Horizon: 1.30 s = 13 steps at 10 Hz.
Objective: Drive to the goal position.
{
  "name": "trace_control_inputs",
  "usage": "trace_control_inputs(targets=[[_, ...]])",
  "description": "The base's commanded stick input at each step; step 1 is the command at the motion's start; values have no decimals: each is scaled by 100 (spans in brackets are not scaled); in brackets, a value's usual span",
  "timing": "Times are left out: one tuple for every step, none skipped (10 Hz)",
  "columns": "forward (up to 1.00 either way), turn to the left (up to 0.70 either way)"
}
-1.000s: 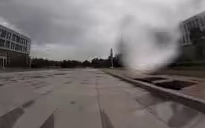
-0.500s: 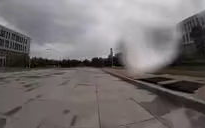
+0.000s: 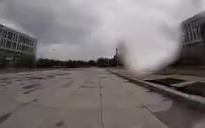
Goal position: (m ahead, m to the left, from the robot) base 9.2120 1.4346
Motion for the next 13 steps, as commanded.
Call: trace_control_inputs(targets=[[70, 0], [70, 0], [70, 0], [70, 0], [70, 0], [70, 0], [70, 0], [70, 0], [70, 0], [70, 0], [70, 0], [70, 0], [70, 0]])
